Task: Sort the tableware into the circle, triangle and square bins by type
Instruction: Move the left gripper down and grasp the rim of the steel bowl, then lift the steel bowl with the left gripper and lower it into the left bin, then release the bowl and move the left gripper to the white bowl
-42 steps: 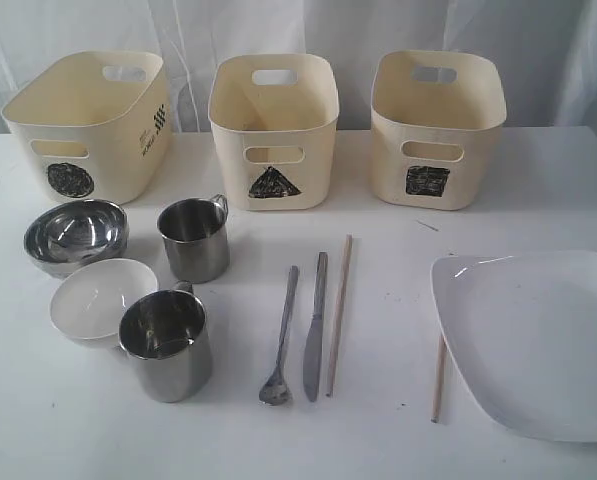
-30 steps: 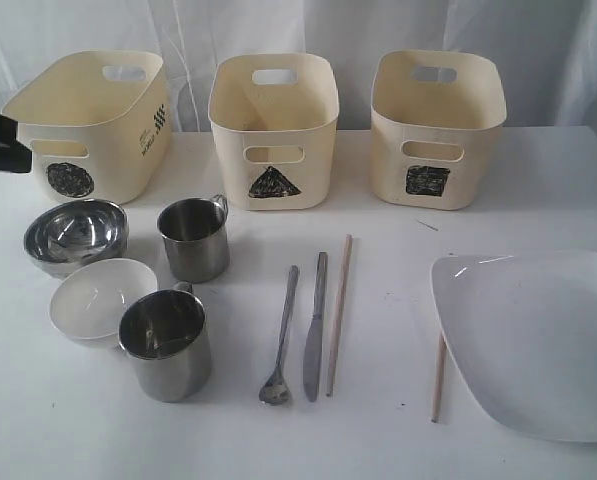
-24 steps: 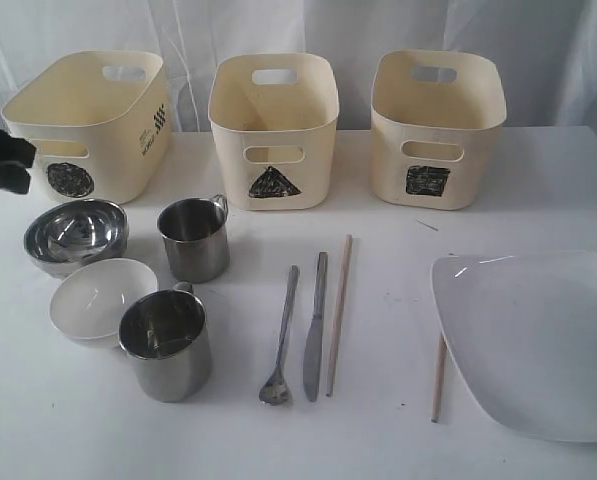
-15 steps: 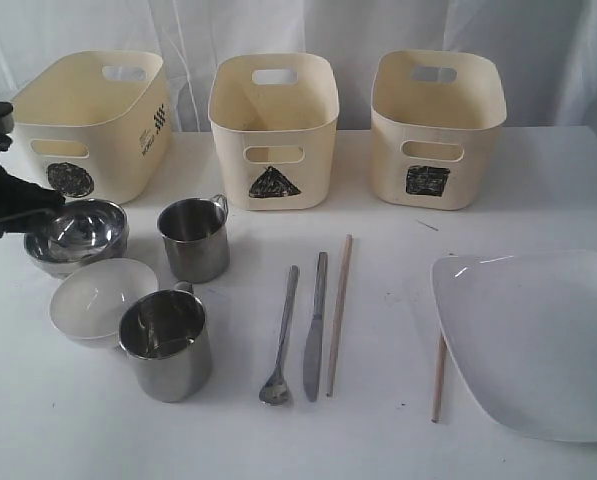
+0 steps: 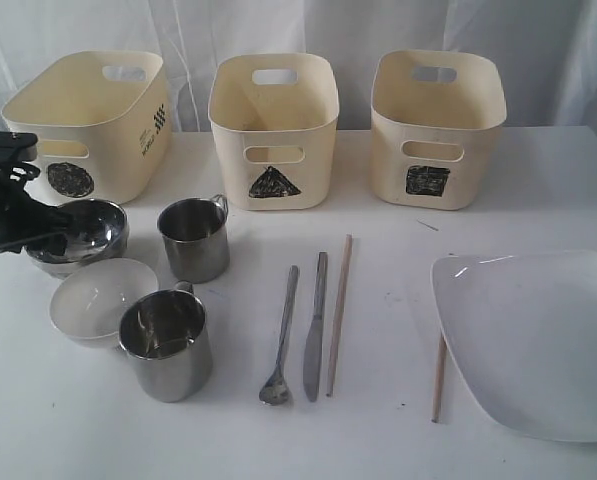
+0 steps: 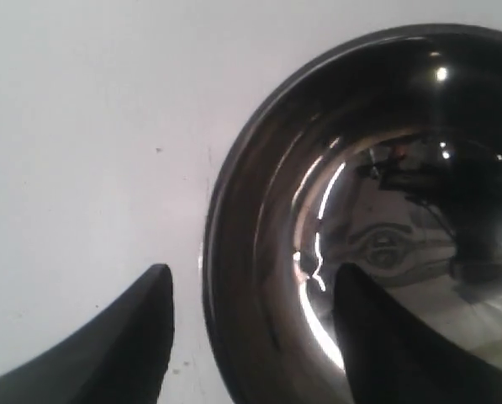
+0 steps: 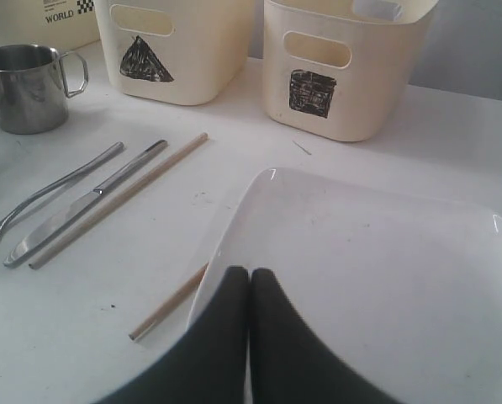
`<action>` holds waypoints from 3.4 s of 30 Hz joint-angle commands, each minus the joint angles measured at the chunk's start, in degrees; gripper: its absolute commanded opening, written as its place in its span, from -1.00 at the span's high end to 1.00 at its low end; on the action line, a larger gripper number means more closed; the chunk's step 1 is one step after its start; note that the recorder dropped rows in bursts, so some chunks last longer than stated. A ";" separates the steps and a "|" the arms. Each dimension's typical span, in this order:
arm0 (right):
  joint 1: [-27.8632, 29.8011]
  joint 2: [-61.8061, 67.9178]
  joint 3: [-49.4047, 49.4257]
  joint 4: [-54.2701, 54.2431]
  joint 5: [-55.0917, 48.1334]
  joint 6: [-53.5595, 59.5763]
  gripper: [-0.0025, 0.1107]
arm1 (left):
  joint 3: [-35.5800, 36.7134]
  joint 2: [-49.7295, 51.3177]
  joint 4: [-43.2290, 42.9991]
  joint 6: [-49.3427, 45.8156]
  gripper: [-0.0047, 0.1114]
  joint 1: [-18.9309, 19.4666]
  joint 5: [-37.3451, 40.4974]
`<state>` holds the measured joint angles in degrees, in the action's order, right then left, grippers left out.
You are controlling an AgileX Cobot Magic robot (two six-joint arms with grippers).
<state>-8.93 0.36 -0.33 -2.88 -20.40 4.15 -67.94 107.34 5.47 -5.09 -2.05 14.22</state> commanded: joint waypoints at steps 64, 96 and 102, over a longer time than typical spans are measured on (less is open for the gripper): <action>0.45 -0.36 0.33 -0.14 0.34 0.11 0.96 | -43.50 3.30 15.25 -19.05 0.30 2.82 24.70; 0.45 -0.36 0.33 -0.14 0.34 0.11 0.96 | 20.75 -27.29 22.61 -25.73 0.13 -4.31 10.74; 0.45 -0.36 0.33 -0.14 0.34 0.11 0.96 | 21.15 -26.67 20.86 -25.57 -0.09 -4.31 7.39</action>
<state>-8.93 0.36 -0.33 -2.88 -20.40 4.15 -47.20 80.70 26.50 -30.70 -6.03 22.44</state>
